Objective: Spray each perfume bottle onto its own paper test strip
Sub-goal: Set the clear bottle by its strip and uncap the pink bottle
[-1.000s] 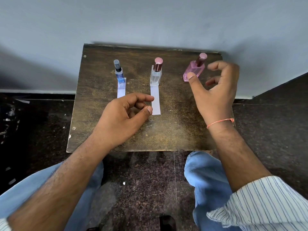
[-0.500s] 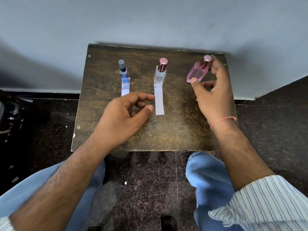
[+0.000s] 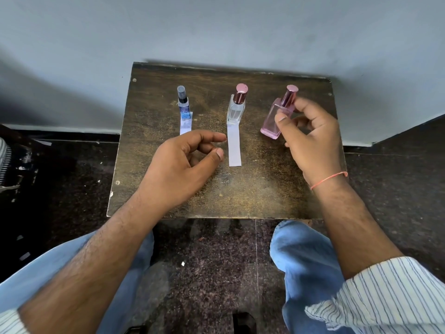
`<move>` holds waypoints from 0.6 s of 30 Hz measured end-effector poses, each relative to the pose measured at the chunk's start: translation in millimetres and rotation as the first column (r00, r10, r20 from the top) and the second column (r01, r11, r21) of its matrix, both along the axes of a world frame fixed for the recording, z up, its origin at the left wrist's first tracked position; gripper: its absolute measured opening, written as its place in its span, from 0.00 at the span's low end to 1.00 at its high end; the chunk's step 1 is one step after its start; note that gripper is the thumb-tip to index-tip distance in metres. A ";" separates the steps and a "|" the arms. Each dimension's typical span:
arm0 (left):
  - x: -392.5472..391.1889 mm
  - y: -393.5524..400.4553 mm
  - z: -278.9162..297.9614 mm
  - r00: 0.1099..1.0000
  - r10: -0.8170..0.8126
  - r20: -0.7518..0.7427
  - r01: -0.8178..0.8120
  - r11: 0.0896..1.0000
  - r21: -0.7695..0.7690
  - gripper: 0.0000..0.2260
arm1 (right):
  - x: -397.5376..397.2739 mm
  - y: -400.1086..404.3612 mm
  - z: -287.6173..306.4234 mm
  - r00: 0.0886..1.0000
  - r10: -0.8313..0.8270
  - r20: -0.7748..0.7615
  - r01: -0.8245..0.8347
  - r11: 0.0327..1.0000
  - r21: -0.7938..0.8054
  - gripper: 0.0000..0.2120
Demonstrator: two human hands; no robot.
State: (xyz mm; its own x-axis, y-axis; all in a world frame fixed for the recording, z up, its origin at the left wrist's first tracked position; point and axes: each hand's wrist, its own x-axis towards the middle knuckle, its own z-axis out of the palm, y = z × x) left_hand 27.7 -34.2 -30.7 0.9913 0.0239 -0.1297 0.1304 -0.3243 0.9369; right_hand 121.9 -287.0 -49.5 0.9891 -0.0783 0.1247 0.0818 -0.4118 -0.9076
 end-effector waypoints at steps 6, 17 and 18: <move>1.8 0.3 -1.0 0.998 0.055 0.027 -0.054 0.998 -0.017 0.10 | -11.6 7.1 8.8 0.920 0.391 0.017 -0.391 0.920 -0.008 0.12; 3.0 -0.9 4.6 0.999 0.036 0.021 -0.031 0.981 -0.189 0.10 | -26.7 27.6 8.1 0.731 0.675 -0.107 -0.679 0.734 -0.006 0.16; 3.2 -0.2 4.7 0.999 0.024 0.021 -0.020 0.984 -0.177 0.10 | -26.6 27.7 7.3 0.727 0.676 -0.120 -0.680 0.733 0.003 0.16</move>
State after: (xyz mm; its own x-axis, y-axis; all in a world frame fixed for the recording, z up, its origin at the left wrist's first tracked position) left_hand 30.9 -34.5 -26.0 0.9935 0.0247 -0.1113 0.1138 -0.1501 0.9821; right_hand 95.3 -259.3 -42.3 0.7839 0.6209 0.0048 0.2580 -0.3186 -0.9121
